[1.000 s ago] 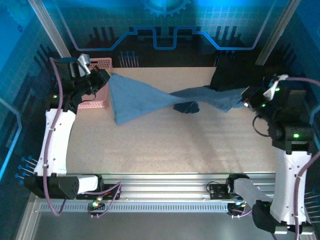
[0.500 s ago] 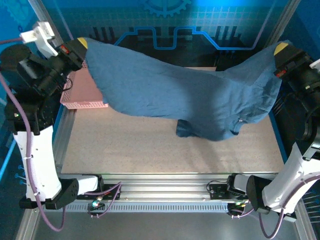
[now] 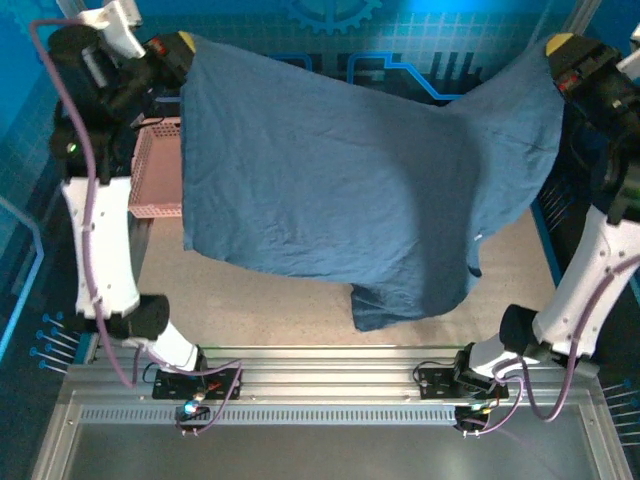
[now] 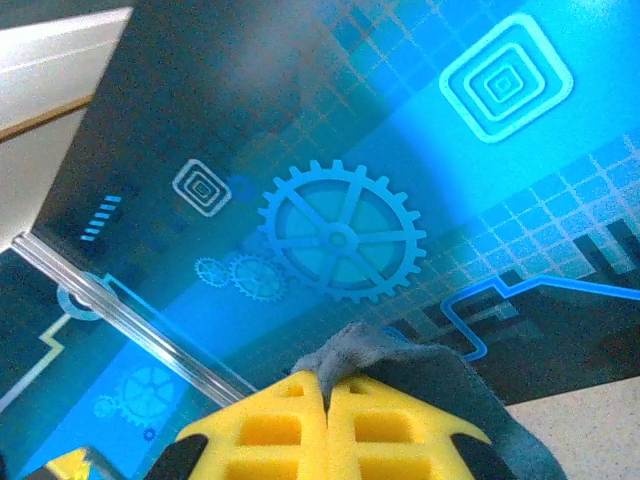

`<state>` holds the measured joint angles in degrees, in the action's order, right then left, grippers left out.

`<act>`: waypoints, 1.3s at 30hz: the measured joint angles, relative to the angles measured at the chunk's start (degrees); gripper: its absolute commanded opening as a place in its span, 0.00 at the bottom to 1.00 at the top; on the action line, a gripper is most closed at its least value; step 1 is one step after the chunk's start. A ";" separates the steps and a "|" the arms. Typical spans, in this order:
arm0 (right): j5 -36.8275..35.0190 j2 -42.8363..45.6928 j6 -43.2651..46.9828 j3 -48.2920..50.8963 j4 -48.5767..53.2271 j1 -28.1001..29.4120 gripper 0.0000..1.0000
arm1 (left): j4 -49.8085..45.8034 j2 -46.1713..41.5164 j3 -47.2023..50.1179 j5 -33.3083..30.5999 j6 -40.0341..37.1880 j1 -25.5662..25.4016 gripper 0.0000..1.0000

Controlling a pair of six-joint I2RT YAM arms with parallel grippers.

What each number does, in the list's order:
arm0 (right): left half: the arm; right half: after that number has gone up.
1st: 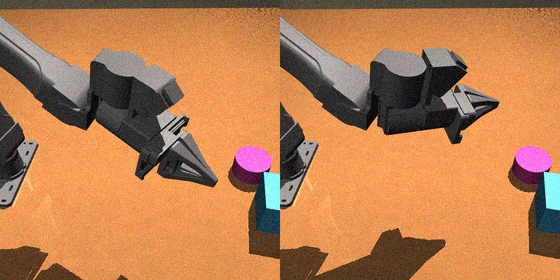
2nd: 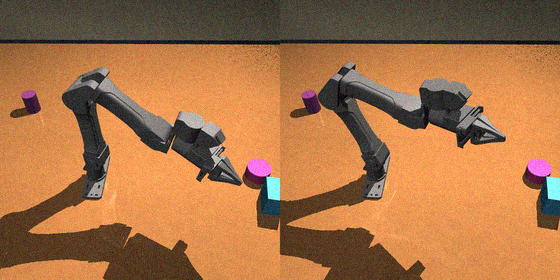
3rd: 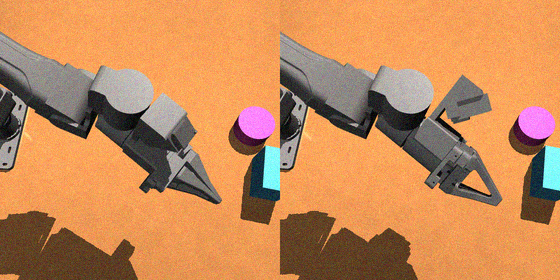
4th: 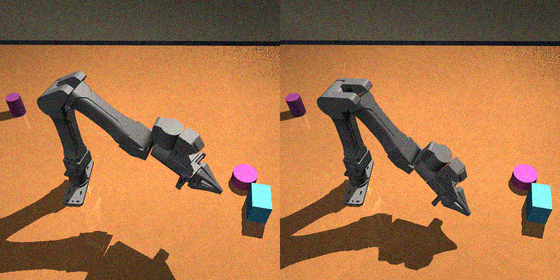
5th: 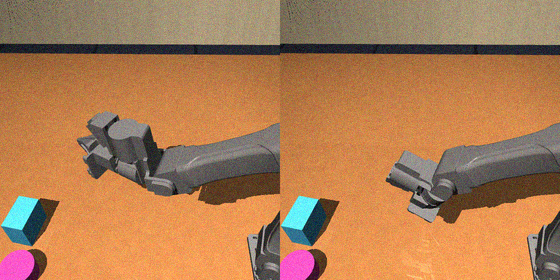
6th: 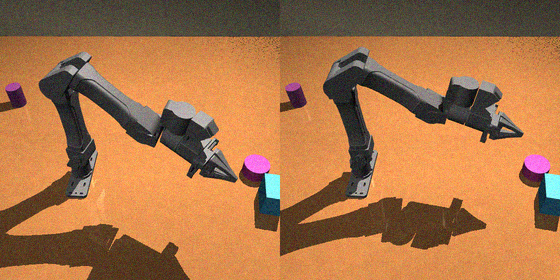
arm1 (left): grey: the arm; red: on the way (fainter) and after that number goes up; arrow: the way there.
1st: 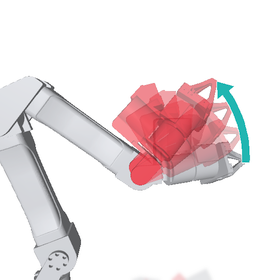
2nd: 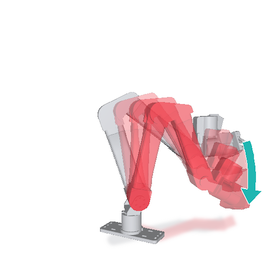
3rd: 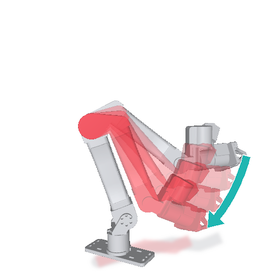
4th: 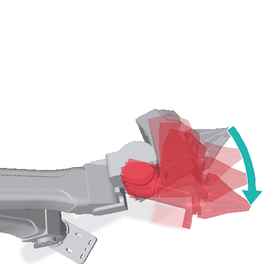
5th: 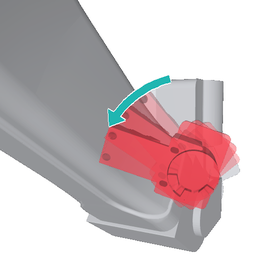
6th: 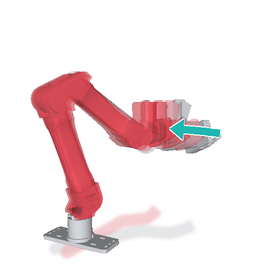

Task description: Fold and stack the t-shirts

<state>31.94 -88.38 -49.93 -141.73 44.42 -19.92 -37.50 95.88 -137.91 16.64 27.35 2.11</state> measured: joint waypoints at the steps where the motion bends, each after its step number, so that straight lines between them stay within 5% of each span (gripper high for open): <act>1: 0.00 -2.43 0.07 -1.11 -0.31 0.83 0.00 | 0.44 2.95 -1.79 0.39 0.28 0.00 0.00; 6: 0.02 -18.82 0.61 -14.12 -2.38 3.85 0.00 | 1.79 17.40 -13.03 1.92 1.88 0.04 0.00; 12: -0.24 -32.41 -3.30 -20.79 -6.91 4.00 0.00 | 4.79 23.52 -15.15 4.50 5.81 2.32 0.00; 18: -0.33 -33.51 -6.29 -20.83 -14.62 3.74 0.00 | 11.17 24.00 -17.97 6.88 8.76 7.67 0.00; 25: 1.38 -25.16 -3.41 -15.15 -15.21 2.67 0.00 | 16.37 20.11 -14.69 12.50 8.50 10.10 0.00; 30: 2.64 -12.15 4.72 5.20 -10.16 2.86 0.00 | 17.44 13.33 -0.90 16.72 5.90 10.14 0.00; 39: -0.83 20.20 11.26 79.17 -9.79 5.73 0.00 | 23.43 -16.70 70.18 12.52 -0.72 9.20 0.00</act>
<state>31.11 -68.18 -38.68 -62.57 34.63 -14.20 -14.06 79.18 -67.72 29.17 26.63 11.31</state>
